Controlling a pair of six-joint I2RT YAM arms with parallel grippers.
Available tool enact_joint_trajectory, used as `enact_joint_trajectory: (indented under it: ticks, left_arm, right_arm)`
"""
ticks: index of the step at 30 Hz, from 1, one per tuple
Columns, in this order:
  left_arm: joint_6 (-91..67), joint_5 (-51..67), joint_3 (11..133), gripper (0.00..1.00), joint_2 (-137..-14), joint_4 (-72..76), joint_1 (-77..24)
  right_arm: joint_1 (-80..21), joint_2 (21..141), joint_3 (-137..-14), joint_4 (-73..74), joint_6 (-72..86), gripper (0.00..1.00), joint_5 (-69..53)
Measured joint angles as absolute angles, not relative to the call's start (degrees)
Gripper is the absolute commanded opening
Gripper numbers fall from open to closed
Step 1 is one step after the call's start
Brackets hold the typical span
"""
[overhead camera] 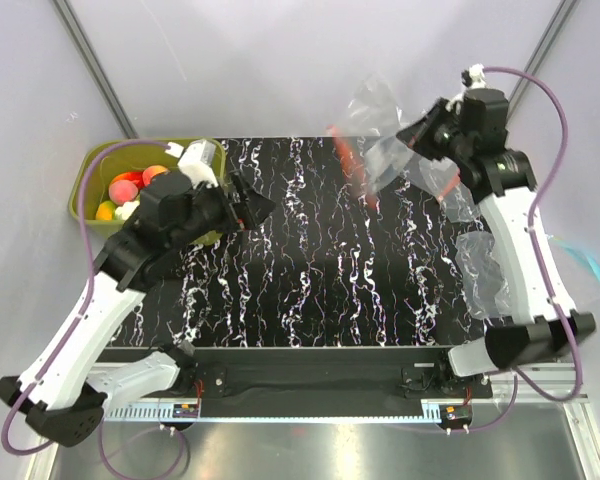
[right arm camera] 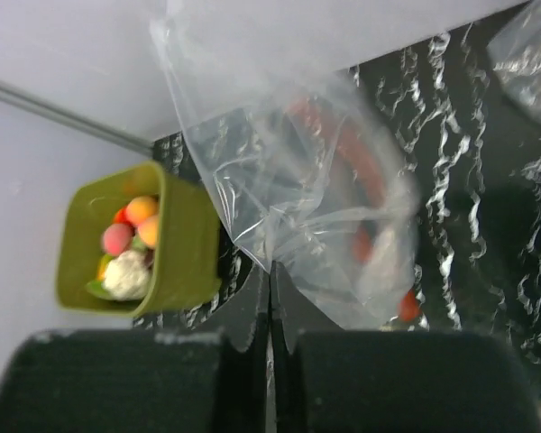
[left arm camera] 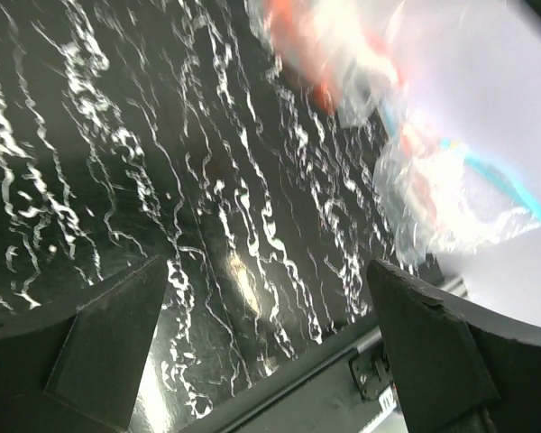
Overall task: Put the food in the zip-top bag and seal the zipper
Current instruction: Pick up the zipper food storage bag at the corner of the board, then place the zipper food storage bag at the center of the board, then pick up the zipper food storage bag at the center of the board.
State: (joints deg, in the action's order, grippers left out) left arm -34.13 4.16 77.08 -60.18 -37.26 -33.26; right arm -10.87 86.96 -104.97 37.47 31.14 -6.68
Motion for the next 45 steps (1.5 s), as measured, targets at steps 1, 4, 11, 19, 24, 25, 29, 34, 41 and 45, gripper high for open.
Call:
enact_joint_trajectory:
  ticks: [1,4,11,19,24,25,29,34,41,45]
  left_arm:
    - [-34.3,3.3,76.3,0.99,-58.4,-37.1,-33.2]
    - [-35.0,1.3,72.9,0.99,-53.8,-37.0,-33.0]
    - [-36.1,-0.9,70.0,0.99,-51.9,-37.6,-32.9]
    - [-37.6,-3.0,69.7,0.99,-52.5,-38.9,-31.8]
    - [-39.1,-2.9,69.8,0.99,-52.5,-43.3,-25.9]
    - [-39.2,-2.8,70.0,0.99,-52.5,-44.6,-24.3]
    - [-39.8,-0.4,70.9,0.99,-52.2,-48.5,-16.9]
    - [-41.6,2.7,71.1,0.99,-48.6,-52.1,-11.7]
    - [-42.3,5.5,71.1,0.99,-45.4,-55.7,-9.5]
    - [-42.3,6.1,71.1,0.99,-45.5,-56.4,-9.0]
  right_arm:
    - [-10.7,83.1,-100.6,37.0,33.2,0.06,-9.4]
    - [-9.4,77.2,-93.1,37.5,34.8,0.08,-11.1]
    - [-8.9,74.8,-80.2,43.8,32.9,0.94,-8.6]
    - [-14.5,76.3,-75.8,42.5,20.9,0.65,-11.5]
    - [-26.0,77.1,-75.7,40.5,15.7,0.64,-13.2]
    - [-29.3,77.7,-75.7,40.0,15.2,0.64,-12.8]
    - [-40.2,81.7,-75.7,38.2,14.3,0.66,-12.4]
    - [-48.3,89.8,-75.7,36.9,14.0,0.71,-8.3]
    - [-51.6,103.0,-80.3,36.6,13.8,0.75,0.7]
    - [-53.8,109.4,-86.5,36.8,13.0,0.76,5.0]
